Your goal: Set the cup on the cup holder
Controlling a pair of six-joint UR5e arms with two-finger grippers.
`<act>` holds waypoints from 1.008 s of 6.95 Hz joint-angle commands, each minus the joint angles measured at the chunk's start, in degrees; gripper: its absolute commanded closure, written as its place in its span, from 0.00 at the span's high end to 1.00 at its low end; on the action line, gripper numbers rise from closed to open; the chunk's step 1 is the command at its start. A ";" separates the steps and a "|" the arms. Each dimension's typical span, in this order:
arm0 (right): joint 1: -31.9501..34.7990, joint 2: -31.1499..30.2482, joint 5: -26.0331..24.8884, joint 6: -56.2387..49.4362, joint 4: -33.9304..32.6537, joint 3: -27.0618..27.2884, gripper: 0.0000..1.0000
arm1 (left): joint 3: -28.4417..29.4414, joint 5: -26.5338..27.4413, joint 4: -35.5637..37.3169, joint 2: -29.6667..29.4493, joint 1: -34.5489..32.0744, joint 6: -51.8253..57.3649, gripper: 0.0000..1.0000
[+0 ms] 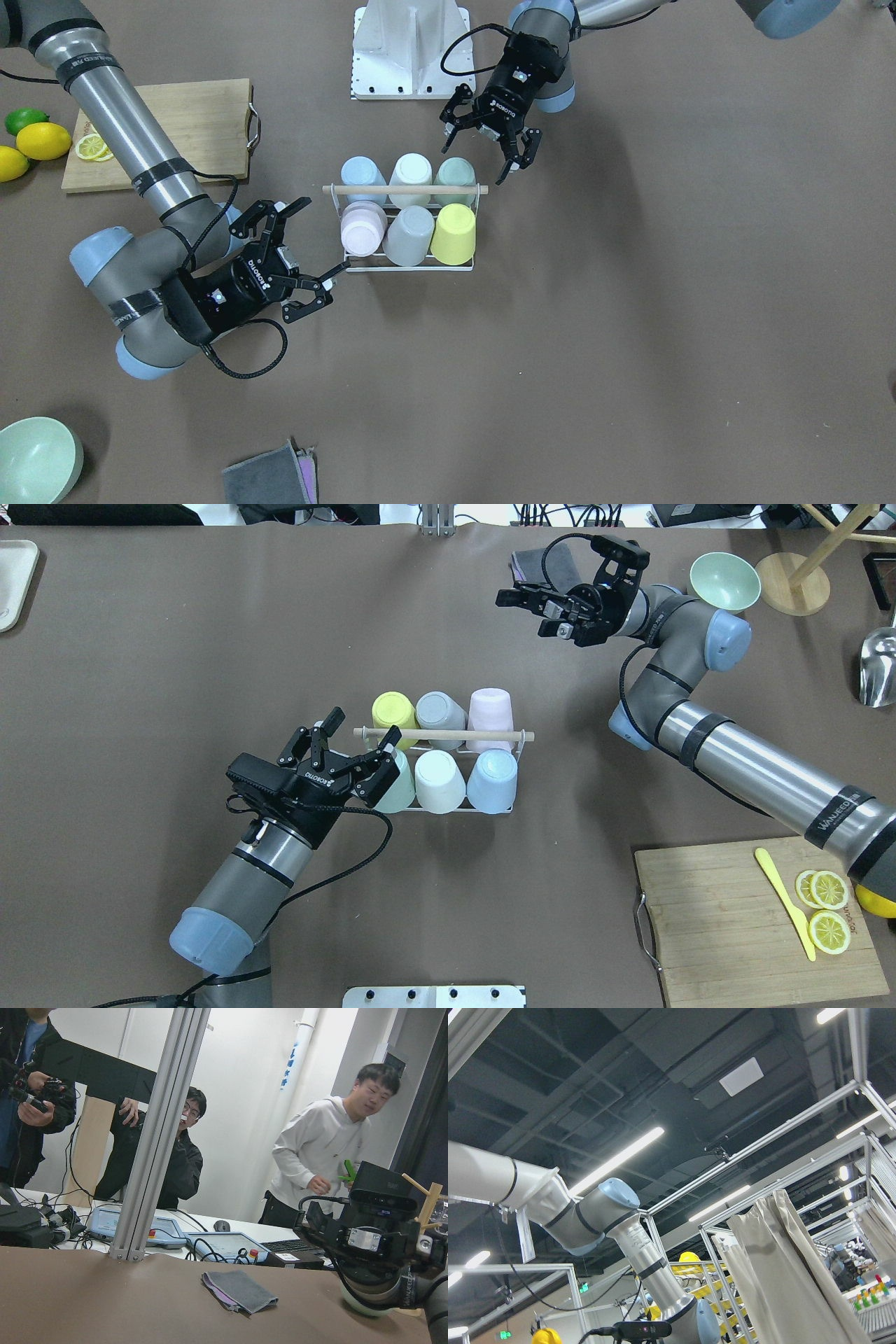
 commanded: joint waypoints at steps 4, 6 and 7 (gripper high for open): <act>4.91 -11.45 -5.28 65.87 -28.83 20.90 0.99 | 0.01 -5.51 13.81 0.73 -19.51 1.13 0.97; 6.07 -11.37 -23.48 68.43 -47.13 23.39 0.99 | 0.28 -24.20 26.78 1.70 -30.42 -4.63 0.97; 7.55 -11.54 -30.70 68.43 -54.25 23.74 0.99 | 0.28 -31.41 33.55 3.27 -33.59 -8.41 0.97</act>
